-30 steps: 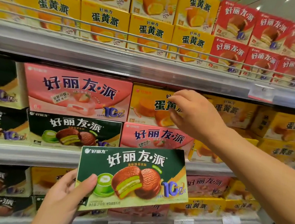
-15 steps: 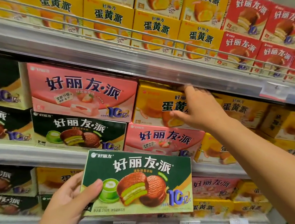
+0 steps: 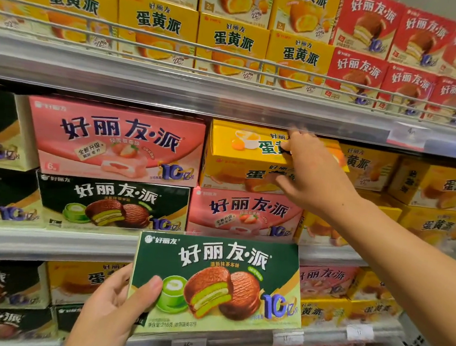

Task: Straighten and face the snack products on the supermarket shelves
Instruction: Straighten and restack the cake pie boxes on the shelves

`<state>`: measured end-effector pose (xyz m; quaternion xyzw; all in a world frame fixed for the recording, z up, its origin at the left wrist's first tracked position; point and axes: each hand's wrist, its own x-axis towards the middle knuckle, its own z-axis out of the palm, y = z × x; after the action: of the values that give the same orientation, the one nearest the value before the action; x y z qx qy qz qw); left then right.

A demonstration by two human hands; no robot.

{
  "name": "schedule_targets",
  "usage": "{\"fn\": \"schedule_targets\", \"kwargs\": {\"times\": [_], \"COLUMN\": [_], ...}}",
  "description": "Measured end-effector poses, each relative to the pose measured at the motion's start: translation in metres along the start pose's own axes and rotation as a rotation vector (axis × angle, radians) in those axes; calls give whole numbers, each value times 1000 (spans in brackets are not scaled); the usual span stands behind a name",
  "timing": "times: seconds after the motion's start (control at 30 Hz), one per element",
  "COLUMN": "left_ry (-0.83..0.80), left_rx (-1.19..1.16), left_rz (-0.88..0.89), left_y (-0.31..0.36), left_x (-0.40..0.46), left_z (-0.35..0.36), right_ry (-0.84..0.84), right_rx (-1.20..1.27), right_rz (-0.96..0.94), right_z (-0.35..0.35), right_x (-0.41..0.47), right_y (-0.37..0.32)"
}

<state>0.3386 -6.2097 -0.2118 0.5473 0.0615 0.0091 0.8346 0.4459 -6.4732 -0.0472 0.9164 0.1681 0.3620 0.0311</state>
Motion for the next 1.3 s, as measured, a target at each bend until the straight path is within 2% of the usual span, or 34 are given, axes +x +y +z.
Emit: {"fn": "schedule_targets", "kwargs": {"times": [0.37, 0.67, 0.83, 1.07, 1.3], "left_ry": [-18, -47, -74, -138, -37], "left_rx": [30, 124, 240, 212, 220], "left_rz": [8, 46, 76, -37, -15], "left_y": [-1, -6, -20, -62, -102], "left_x": [0, 10, 16, 14, 13], "left_z": [-13, -20, -16, 16, 79], "right_ry": [122, -125, -245, -318, -282], "right_rx": [10, 206, 209, 146, 121], "right_rz": [-85, 108, 181, 219, 117], "right_z": [-6, -45, -70, -81, -74], "right_x": [-15, -16, -52, -108, -124], "right_y": [-1, 3, 9, 55, 138]}}
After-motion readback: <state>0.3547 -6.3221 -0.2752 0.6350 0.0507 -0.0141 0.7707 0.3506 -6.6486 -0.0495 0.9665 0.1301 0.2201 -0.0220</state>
